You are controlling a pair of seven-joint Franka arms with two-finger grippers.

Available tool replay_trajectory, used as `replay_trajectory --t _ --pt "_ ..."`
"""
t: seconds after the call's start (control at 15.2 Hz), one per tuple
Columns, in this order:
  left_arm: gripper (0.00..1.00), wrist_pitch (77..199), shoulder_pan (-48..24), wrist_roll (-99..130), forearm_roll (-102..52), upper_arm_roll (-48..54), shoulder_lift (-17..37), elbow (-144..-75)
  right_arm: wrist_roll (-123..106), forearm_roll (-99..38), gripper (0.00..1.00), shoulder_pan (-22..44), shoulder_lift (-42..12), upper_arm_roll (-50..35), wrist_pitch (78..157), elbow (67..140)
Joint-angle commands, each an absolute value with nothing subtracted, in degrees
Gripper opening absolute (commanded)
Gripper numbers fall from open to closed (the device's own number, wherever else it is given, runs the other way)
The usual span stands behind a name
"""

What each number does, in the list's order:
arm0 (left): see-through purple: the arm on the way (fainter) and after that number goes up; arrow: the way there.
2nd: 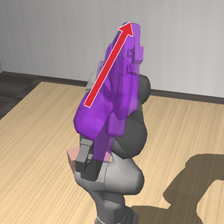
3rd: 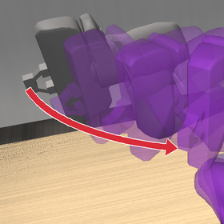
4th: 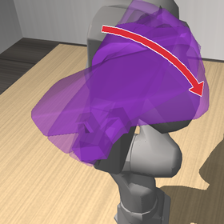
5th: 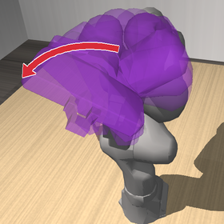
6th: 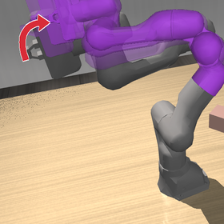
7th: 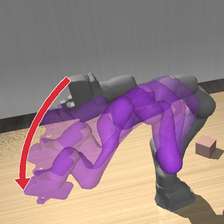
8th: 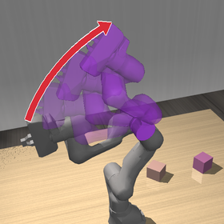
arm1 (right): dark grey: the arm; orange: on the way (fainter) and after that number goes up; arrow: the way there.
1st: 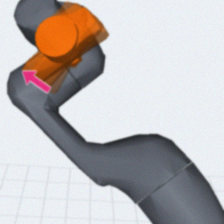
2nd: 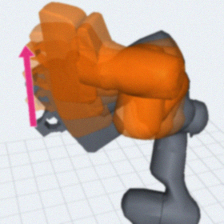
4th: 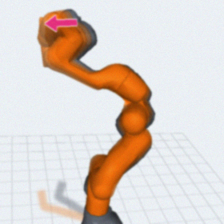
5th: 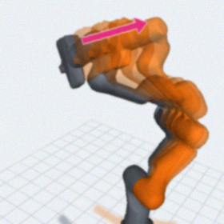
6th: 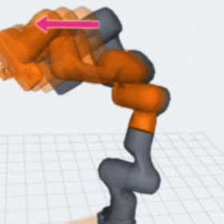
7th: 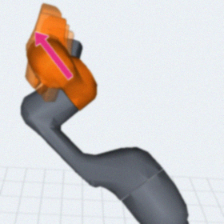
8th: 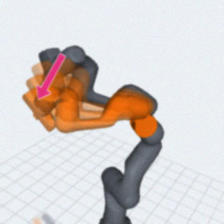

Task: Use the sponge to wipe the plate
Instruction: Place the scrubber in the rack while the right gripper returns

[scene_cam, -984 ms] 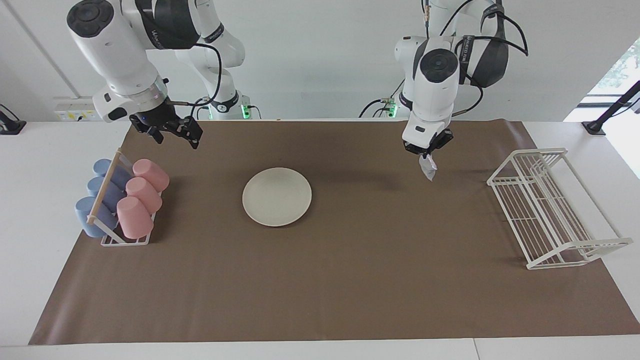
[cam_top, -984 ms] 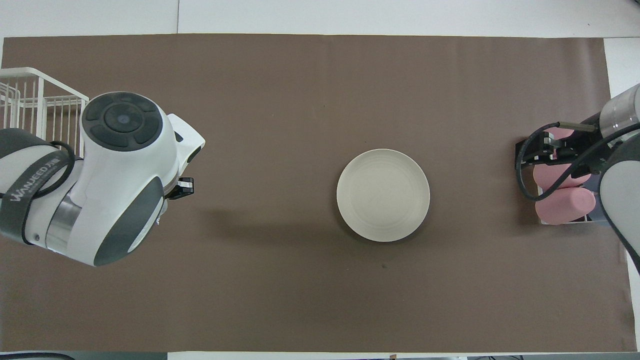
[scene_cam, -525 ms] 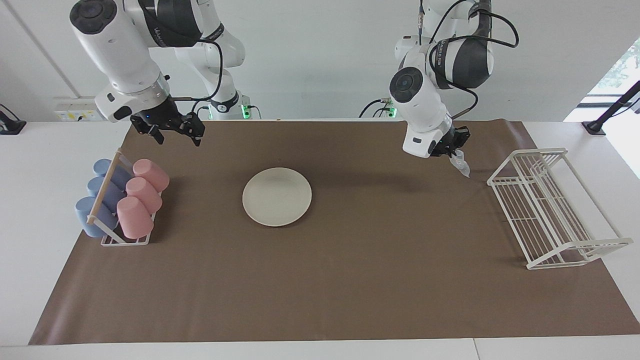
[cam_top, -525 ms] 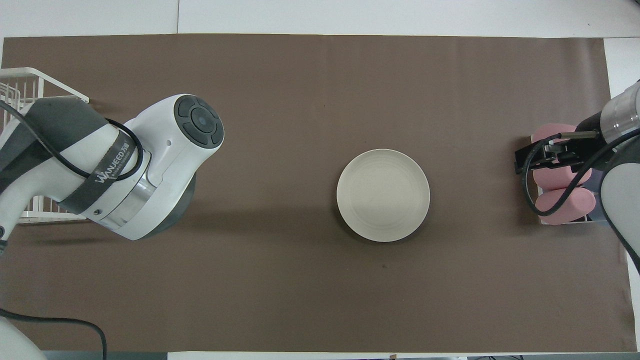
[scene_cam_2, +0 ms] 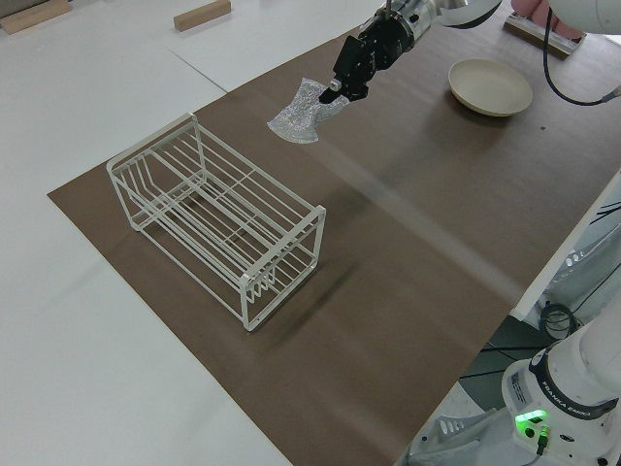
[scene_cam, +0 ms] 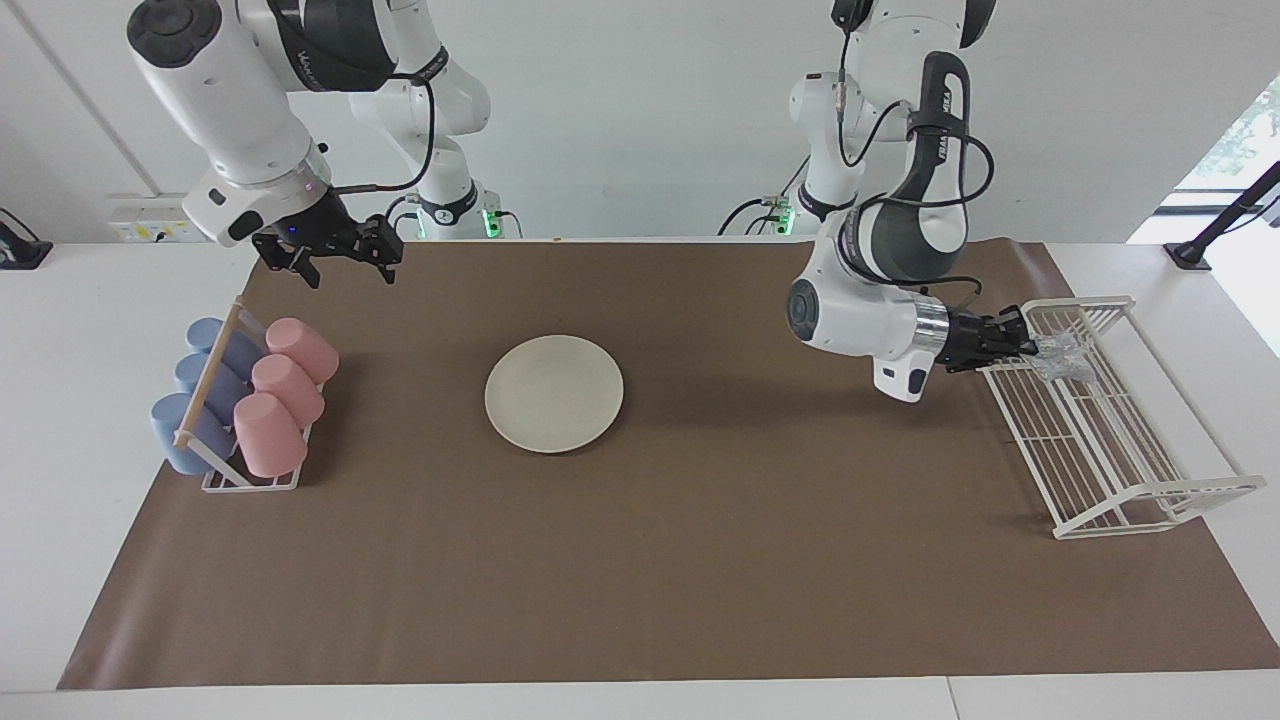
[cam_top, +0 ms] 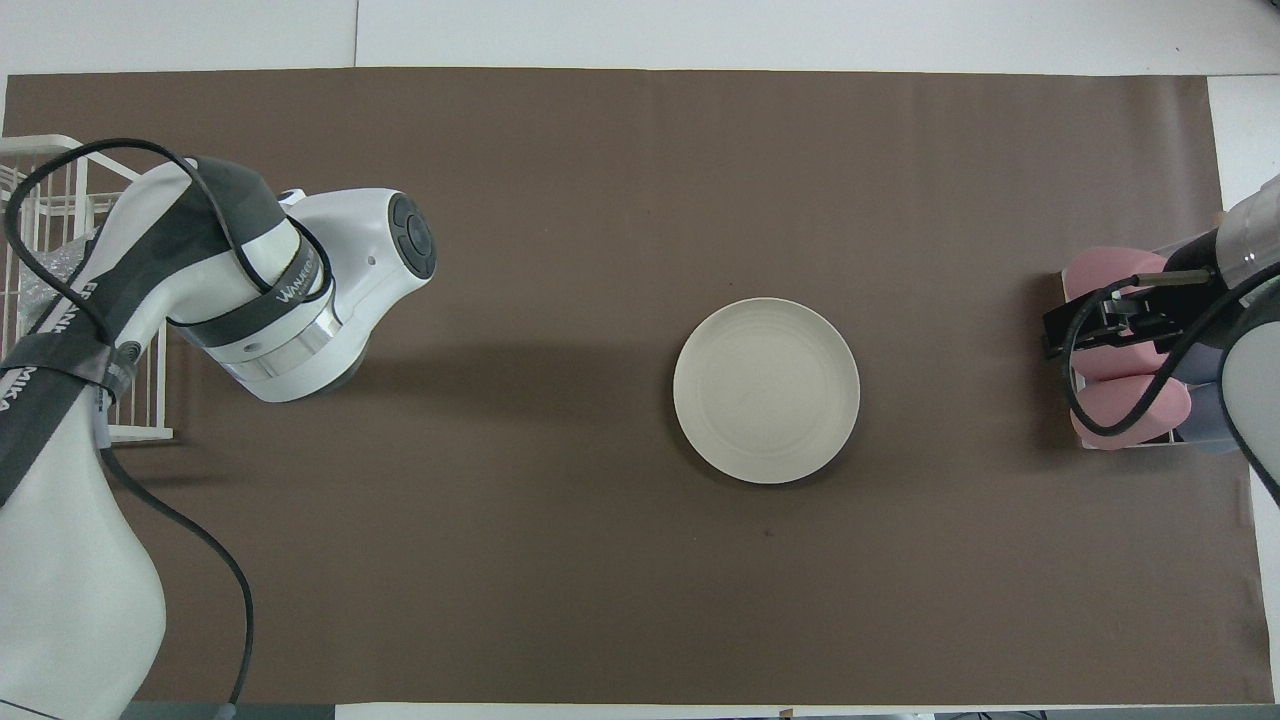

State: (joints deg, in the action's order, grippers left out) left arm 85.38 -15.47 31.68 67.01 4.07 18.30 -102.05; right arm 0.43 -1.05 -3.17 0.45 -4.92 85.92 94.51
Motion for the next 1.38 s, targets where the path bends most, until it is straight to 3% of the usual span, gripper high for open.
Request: replay_trajectory --t 0.0,0.39,0.66,0.79,0.85,0.98,1.05,1.31 --pt "0.00 91.91 -10.29 31.64 69.70 4.31 18.19 -102.65 -1.40 0.09 1.00 -1.50 2.20 -2.73 85.25 95.45" --pt "0.00 94.56 -8.79 31.55 68.65 4.57 18.11 -103.70 -5.26 0.09 1.00 -2.02 3.16 -1.67 85.61 95.19" --pt "0.01 97.99 -7.73 31.46 67.68 4.57 18.02 -104.68 -5.45 0.09 1.00 0.87 3.16 4.74 85.87 94.92" --pt "0.18 98.00 -7.82 31.38 67.59 4.57 18.02 -104.68 -5.54 0.00 1.00 0.62 2.81 4.75 86.13 94.92" --pt "0.32 98.00 -7.82 31.29 67.59 4.57 18.02 -104.85 -5.54 0.00 1.00 0.53 2.81 4.66 86.39 94.83" --pt "0.95 98.00 -7.82 31.29 67.59 4.57 17.93 -104.85 -5.19 -0.09 1.00 0.53 2.72 4.66 87.53 94.92" --pt "1.00 98.00 -7.82 31.12 67.59 4.66 17.84 -104.85 -4.75 -0.09 1.00 0.70 2.64 4.66 87.71 94.75" --pt "1.00 98.17 -7.82 30.94 64.96 4.66 17.40 -104.33 -4.75 -0.09 1.00 0.35 2.64 4.75 88.07 94.75"
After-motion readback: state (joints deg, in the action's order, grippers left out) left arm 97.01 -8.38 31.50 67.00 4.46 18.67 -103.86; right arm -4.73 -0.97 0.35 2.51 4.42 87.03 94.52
